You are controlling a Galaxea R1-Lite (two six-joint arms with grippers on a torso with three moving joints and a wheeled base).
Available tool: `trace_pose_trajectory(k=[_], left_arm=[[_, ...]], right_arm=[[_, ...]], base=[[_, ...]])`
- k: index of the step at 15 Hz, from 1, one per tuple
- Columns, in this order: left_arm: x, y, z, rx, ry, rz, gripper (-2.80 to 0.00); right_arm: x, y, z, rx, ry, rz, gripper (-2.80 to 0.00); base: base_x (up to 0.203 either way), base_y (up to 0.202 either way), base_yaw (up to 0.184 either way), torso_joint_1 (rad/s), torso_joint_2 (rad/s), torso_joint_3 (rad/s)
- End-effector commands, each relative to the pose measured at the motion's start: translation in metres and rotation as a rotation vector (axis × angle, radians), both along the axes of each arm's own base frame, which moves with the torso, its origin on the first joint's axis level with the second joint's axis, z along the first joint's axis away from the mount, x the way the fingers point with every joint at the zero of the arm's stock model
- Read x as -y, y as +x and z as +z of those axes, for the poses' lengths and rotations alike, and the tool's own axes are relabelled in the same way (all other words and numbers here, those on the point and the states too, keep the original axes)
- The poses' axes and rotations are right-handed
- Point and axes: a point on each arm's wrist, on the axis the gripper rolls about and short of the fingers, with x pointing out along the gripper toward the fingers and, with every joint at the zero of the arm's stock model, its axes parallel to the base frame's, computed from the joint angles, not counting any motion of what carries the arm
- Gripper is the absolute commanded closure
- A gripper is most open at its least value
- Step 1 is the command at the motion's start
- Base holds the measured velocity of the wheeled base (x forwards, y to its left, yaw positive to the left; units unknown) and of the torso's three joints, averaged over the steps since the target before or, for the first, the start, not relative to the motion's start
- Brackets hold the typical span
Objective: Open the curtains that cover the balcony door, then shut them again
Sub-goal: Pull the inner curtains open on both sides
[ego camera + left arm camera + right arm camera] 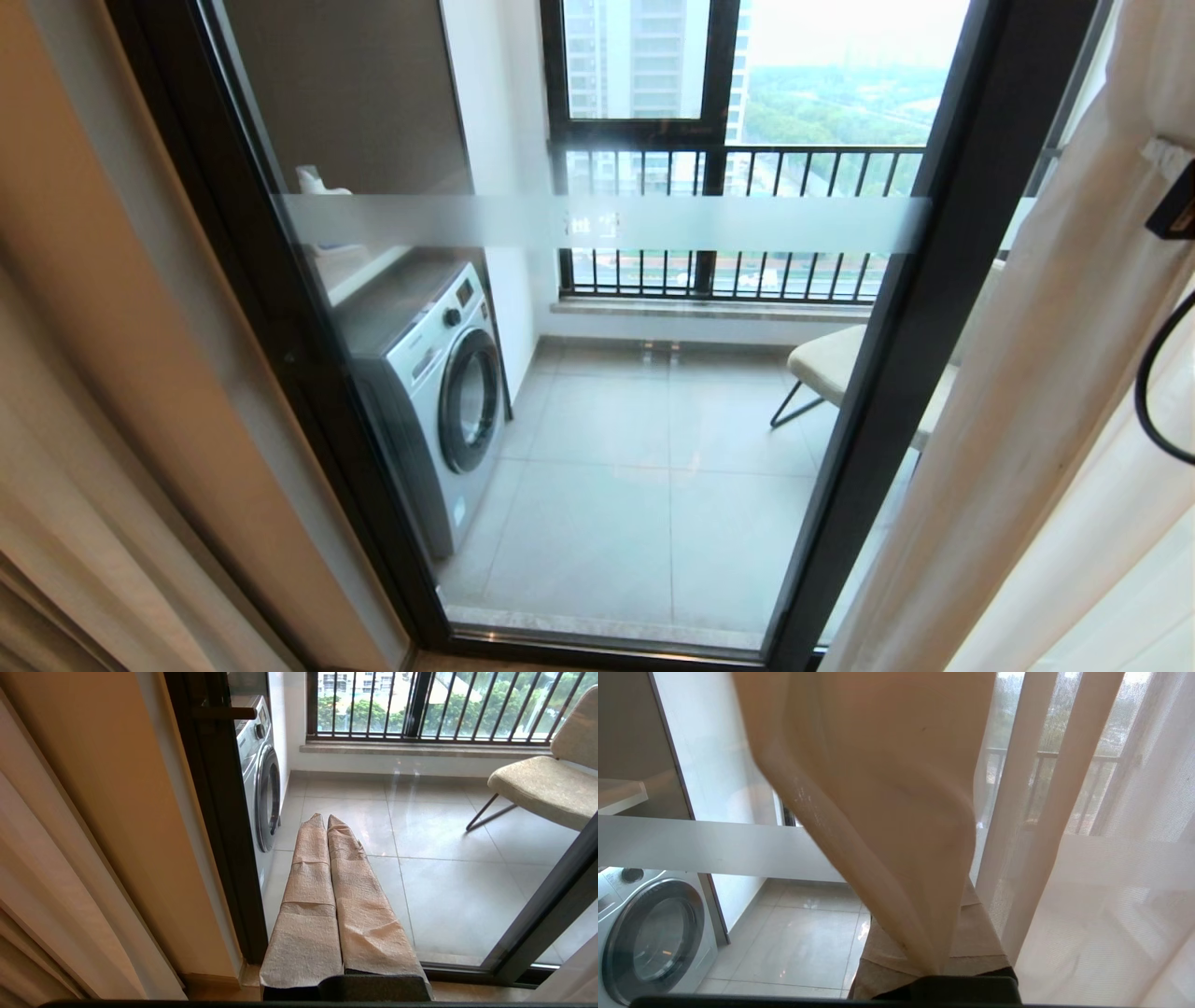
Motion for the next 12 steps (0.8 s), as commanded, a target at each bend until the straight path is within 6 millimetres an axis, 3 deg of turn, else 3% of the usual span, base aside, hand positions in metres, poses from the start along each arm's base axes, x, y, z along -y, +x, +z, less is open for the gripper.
trace_pose_trajectory(k=[1, 12], left_arm=[[0.0, 0.0, 0.0, 0.001, -0.002, 0.0, 0.0], [0.0, 0.0, 0.0, 0.001, -0.002, 0.001, 0.0]], right_arm=[[0.0001, -0.0025, -0.0009, 0.0, -0.001, -0.001, 0.0], [0.003, -0.0048, -0.0045, -0.01, 0.002, -0.014, 0.0]], base=[[0.0, 0.0, 0.0, 0.0, 0.0, 0.0], [0.0, 0.0, 0.0, 0.0, 0.0, 0.0]])
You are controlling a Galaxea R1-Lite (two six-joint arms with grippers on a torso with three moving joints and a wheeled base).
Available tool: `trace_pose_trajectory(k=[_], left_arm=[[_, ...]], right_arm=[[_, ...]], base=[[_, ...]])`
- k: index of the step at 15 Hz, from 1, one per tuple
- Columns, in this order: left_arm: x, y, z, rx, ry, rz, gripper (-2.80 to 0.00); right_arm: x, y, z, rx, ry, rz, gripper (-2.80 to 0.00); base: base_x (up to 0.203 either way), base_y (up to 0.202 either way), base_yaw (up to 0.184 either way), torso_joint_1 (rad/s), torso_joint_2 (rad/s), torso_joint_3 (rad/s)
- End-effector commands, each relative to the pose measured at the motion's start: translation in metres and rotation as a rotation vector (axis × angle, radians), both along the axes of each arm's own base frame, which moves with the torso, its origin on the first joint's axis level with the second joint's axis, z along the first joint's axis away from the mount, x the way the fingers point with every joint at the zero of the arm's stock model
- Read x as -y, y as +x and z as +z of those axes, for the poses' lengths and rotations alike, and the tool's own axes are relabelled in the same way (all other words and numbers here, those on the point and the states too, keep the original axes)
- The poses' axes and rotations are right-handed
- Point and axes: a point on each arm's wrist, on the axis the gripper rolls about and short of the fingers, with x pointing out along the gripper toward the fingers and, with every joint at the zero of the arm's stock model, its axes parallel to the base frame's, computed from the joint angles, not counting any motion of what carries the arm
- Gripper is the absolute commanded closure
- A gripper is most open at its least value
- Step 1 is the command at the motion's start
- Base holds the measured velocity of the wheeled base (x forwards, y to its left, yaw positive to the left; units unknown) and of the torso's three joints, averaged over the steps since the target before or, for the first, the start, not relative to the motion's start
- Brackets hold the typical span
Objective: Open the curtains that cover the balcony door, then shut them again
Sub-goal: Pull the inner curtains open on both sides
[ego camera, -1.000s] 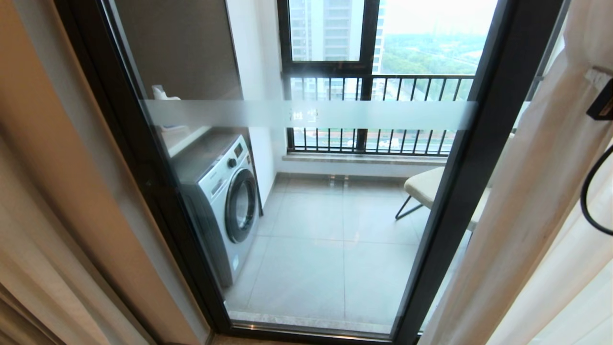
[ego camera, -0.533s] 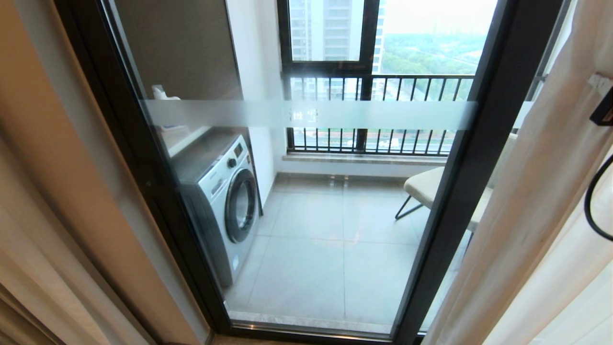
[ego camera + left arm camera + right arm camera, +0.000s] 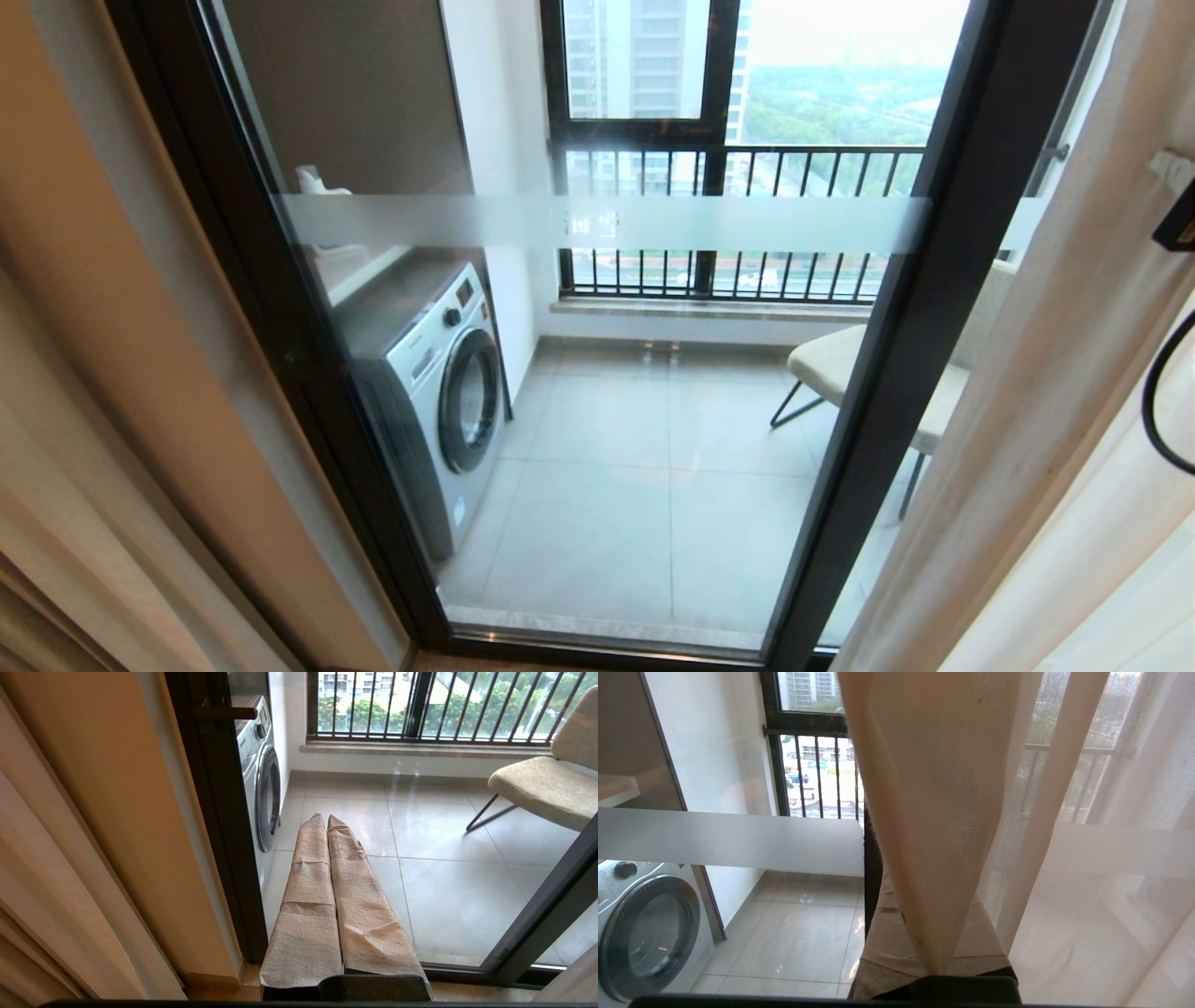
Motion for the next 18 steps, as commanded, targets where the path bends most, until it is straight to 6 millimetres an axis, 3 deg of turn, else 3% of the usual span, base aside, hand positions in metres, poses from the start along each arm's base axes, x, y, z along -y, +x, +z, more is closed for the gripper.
trace_pose_trajectory(k=[1, 14, 18], left_arm=[[0.0, 0.0, 0.0, 0.001, -0.002, 0.001, 0.0], [0.0, 0.0, 0.0, 0.001, -0.002, -0.001, 0.0], [0.0, 0.0, 0.0, 0.001, -0.002, -0.001, 0.0]], right_arm=[[-0.0001, -0.0002, 0.0005, 0.005, -0.001, 0.001, 0.0], [0.0043, -0.0048, -0.0045, -0.007, 0.004, -0.02, 0.0], [0.0066, -0.0044, -0.0052, -0.01, 0.005, -0.03, 0.0]], base=[[0.0, 0.0, 0.0, 0.0, 0.0, 0.0], [0.0, 0.0, 0.0, 0.0, 0.0, 0.0], [0.001, -0.138, 0.006, 0.003, 0.0, 0.003]])
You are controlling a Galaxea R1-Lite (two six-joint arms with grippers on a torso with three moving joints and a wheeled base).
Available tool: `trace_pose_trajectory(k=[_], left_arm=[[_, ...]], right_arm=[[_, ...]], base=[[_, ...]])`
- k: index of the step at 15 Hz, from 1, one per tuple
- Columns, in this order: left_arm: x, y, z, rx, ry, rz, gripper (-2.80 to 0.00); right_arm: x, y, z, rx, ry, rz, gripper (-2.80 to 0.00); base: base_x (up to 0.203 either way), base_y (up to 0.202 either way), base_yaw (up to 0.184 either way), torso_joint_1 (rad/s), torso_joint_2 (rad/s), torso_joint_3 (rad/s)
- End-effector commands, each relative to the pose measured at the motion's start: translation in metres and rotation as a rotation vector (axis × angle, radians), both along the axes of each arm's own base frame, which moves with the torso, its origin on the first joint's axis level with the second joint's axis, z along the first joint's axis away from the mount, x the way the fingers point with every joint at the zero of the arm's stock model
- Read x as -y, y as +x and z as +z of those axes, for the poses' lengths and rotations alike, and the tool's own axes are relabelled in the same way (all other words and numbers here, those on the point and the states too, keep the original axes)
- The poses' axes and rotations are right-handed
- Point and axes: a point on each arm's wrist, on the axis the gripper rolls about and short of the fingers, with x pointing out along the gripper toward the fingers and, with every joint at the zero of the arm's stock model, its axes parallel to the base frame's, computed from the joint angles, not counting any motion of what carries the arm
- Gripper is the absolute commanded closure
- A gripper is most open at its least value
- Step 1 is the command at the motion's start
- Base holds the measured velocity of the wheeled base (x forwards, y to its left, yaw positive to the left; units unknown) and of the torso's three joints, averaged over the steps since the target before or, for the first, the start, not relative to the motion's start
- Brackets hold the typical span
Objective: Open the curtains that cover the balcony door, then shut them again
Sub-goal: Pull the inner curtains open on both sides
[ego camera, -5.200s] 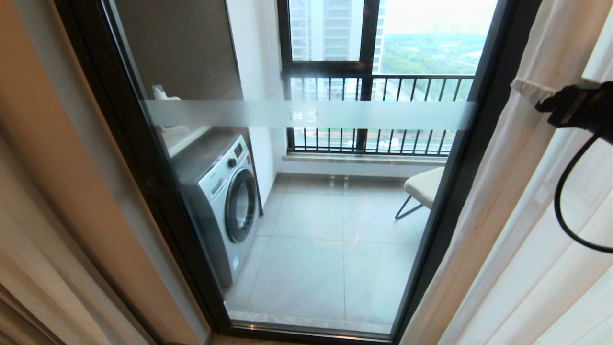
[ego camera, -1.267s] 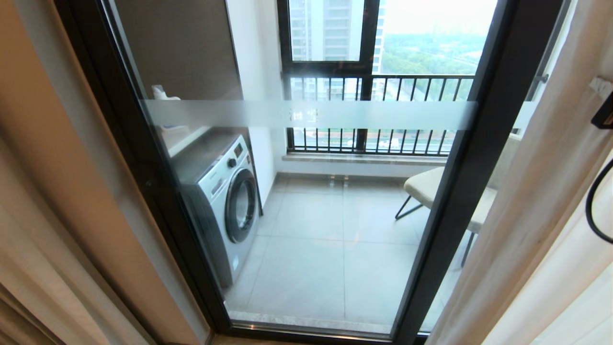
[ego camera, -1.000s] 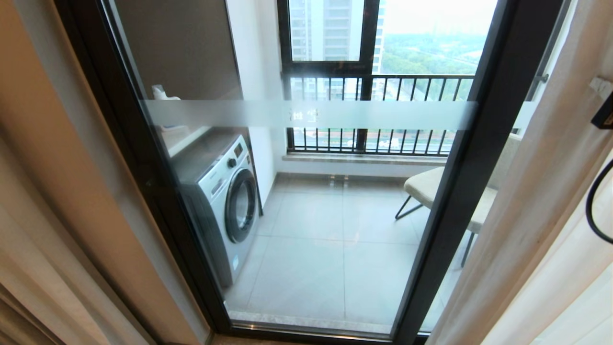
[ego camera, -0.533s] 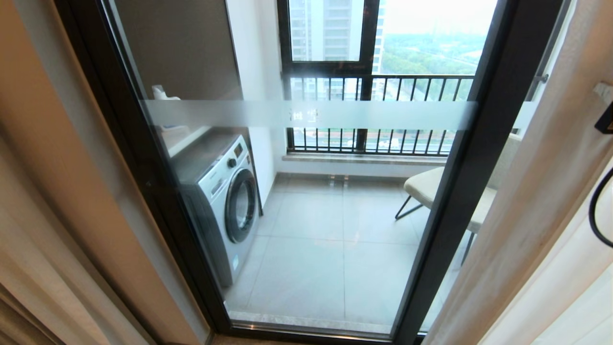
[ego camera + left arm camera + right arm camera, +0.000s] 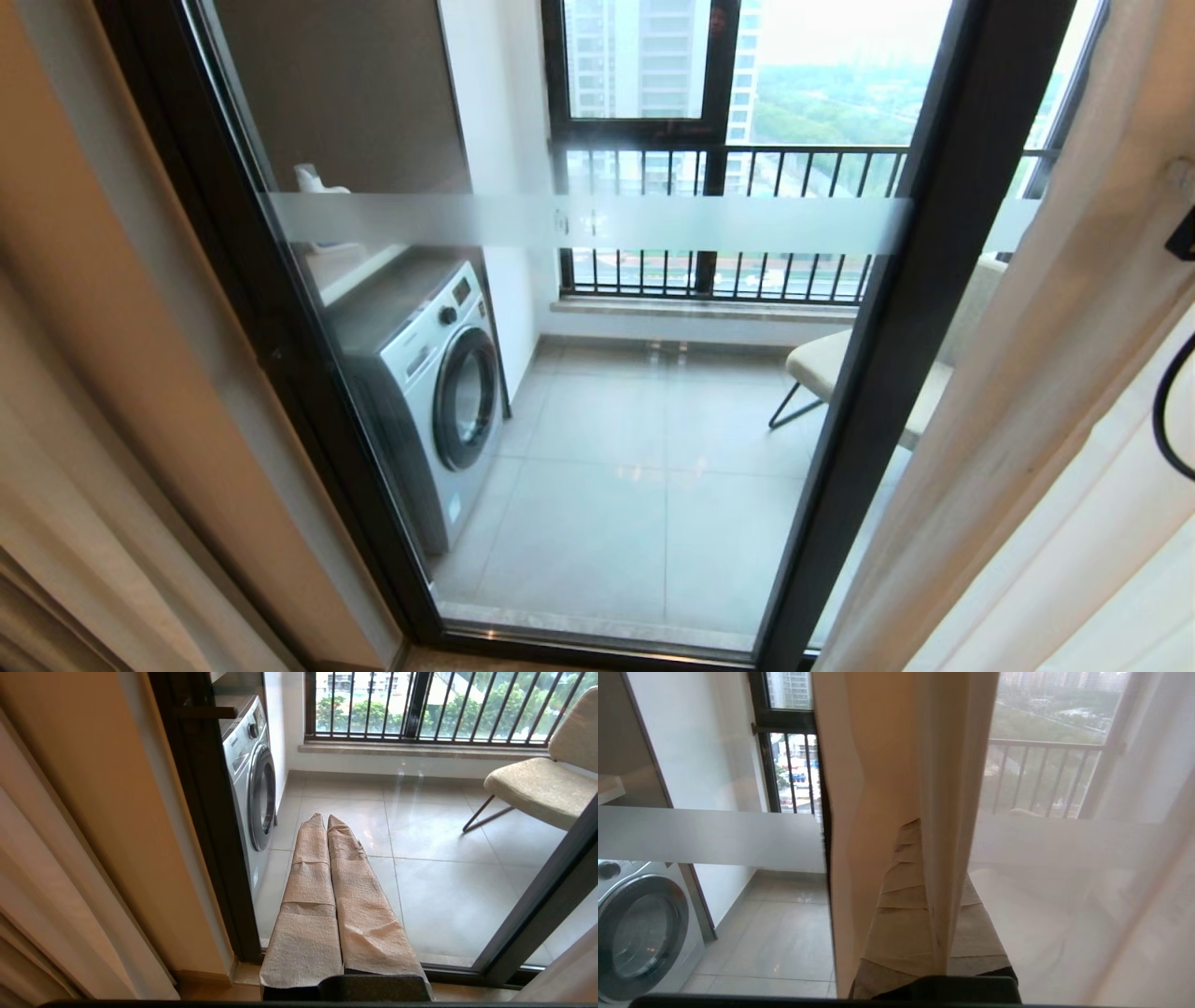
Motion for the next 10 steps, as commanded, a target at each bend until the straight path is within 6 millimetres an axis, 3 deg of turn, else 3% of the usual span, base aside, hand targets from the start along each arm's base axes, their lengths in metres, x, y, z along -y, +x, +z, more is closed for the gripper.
trace_pose_trajectory(k=[1, 10], left_arm=[[0.0, 0.0, 0.0, 0.001, 0.0, 0.0, 0.0], [0.0, 0.0, 0.0, 0.001, 0.0, 0.0, 0.0]], right_arm=[[0.002, 0.001, 0.0, 0.001, 0.0, -0.007, 0.0], [0.017, 0.003, -0.003, -0.011, 0.003, -0.066, 0.0]], base=[[0.0, -0.197, -0.002, 0.007, 0.0, 0.002], [0.0, -0.191, 0.005, 0.003, 0.0, 0.003]])
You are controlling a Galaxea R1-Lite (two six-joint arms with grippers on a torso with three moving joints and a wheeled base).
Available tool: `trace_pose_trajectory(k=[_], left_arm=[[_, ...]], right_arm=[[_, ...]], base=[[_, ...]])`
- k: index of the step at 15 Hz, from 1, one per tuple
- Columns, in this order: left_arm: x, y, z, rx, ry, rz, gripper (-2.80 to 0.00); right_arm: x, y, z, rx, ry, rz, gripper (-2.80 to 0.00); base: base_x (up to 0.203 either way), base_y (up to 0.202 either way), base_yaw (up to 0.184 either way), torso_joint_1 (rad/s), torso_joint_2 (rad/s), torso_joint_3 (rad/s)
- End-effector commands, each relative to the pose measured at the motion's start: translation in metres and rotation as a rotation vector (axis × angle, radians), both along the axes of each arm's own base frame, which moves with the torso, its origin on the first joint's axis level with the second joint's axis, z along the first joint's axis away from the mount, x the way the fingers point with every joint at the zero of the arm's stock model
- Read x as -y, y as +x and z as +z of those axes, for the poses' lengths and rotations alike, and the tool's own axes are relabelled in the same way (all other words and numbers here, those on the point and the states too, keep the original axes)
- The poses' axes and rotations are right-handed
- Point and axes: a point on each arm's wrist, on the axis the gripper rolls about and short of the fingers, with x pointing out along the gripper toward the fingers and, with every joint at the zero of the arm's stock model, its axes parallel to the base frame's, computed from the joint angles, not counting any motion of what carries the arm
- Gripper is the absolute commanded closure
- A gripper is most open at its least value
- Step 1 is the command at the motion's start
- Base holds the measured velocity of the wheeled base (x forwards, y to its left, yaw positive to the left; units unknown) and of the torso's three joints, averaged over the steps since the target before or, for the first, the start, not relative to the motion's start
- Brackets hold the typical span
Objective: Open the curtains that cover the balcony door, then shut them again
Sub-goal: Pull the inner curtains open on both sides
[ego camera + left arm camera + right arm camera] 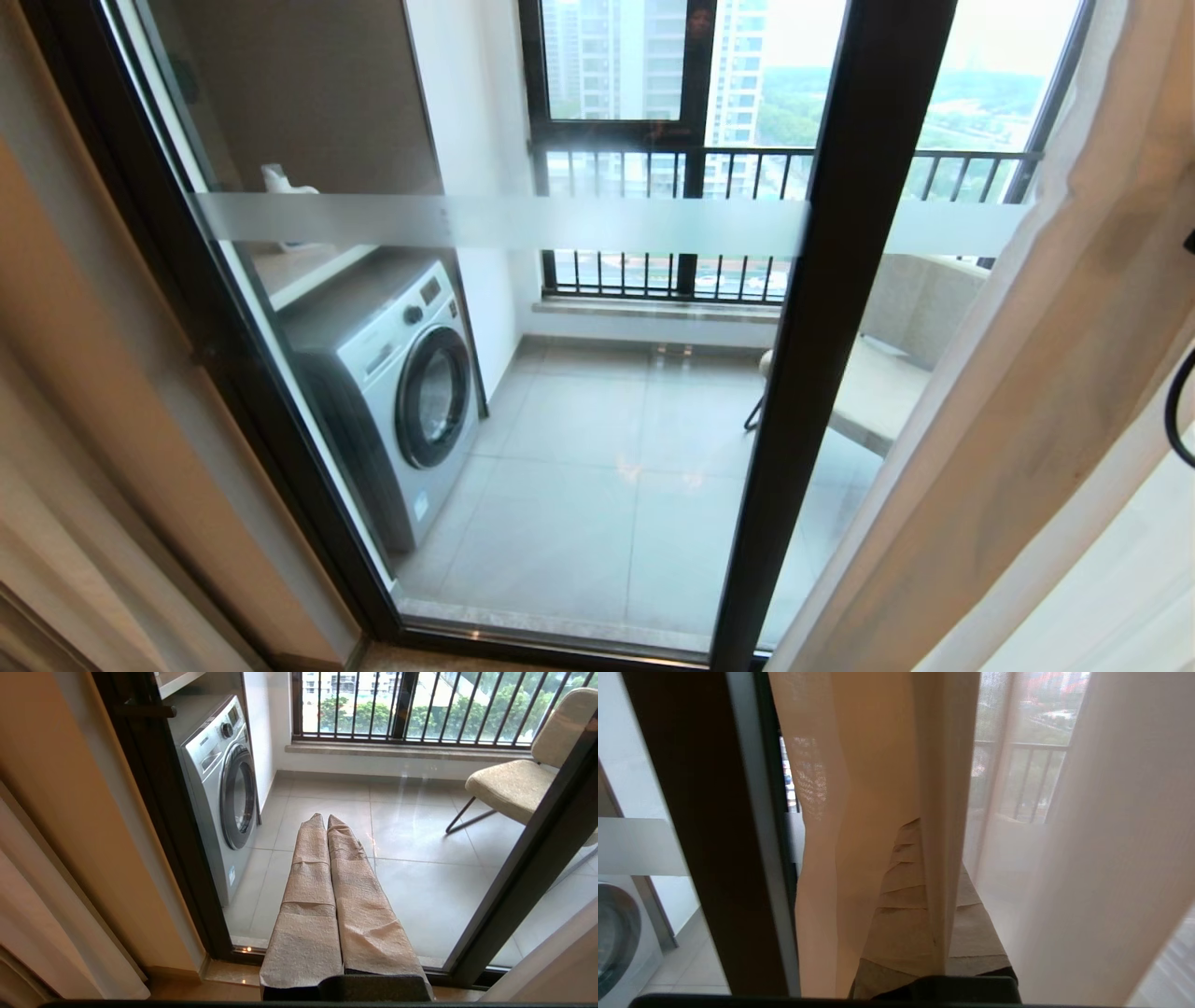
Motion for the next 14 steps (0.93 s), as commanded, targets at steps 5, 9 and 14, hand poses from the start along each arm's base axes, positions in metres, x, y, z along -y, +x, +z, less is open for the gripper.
trace_pose_trajectory(k=[5, 9, 14], left_arm=[[0.0, 0.0, 0.0, 0.002, -0.001, 0.001, 0.0], [0.0, 0.0, 0.0, 0.002, -0.001, 0.002, 0.0], [0.0, 0.0, 0.0, 0.002, -0.001, 0.002, 0.0]], right_arm=[[0.014, 0.006, -0.005, -0.014, 0.022, -0.045, 0.0], [0.026, 0.005, -0.006, -0.017, 0.028, -0.089, 0.0], [0.035, 0.004, -0.006, -0.019, 0.03, -0.124, 0.0]], base=[[0.0, -0.19, 0.004, 0.002, 0.0, 0.003], [0.0, -0.191, 0.004, 0.002, 0.0, 0.002], [0.0, -0.192, 0.002, 0.004, 0.0, 0.0]])
